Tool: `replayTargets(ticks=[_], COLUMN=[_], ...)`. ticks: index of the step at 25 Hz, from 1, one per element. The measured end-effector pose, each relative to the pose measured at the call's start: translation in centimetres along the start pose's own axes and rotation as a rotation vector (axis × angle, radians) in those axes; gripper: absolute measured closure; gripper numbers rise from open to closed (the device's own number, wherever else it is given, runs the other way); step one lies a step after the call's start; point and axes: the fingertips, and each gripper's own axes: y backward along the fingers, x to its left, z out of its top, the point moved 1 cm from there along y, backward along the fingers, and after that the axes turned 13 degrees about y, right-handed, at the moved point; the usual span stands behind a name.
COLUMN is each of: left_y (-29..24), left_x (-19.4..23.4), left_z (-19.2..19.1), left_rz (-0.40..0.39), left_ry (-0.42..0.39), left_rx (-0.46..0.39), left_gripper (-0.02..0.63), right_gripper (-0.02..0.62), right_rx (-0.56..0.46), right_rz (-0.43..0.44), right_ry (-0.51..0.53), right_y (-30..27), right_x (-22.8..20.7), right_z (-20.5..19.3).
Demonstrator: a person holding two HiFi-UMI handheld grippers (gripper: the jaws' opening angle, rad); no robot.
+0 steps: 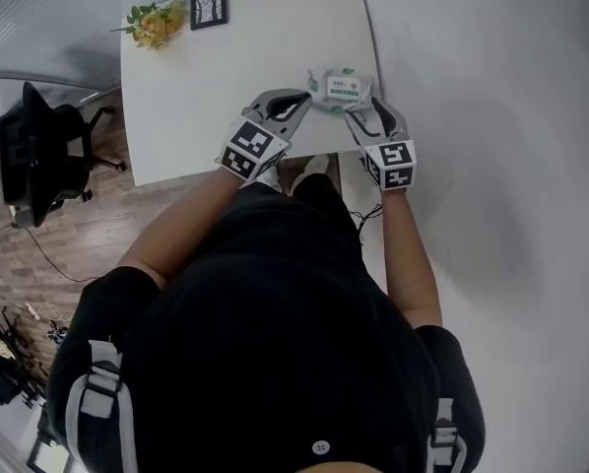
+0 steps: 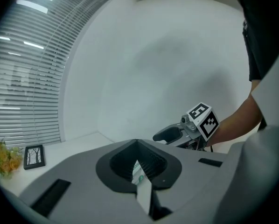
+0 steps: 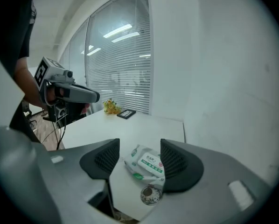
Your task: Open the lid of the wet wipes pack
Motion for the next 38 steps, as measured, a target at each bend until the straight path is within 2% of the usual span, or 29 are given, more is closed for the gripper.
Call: replayTargets(ticks=[7,15,26,38], left_y=[-2.7,-6.2,-12.3,-15.3], left_x=[2.4,4.5,5.3,7.3], left_z=[-1.4,-4.0,-8.6,-13.2], left_rz=[0.048,0.108,0.176,0.215], left_ry=[0.08,0.19,0.232,0.289], left_rx=[0.063,0.115,0.239,0.361], left_gripper=[0.606,0.606,0.604,0.604], right_gripper=[0.31,0.31,0.321,0.321], right_rx=[0.136,0.228,0.375,0.457], right_rz=[0.128,0.217,0.315,0.361], right_ry=[0.063,0.183,0.425,0.497], right_y=[-5.0,-8.4,-10.1,-11.6], right_x=[-1.2,-1.3,-2.1,-1.8], right_z=[-3.5,-5.7,-9.4,-11.1])
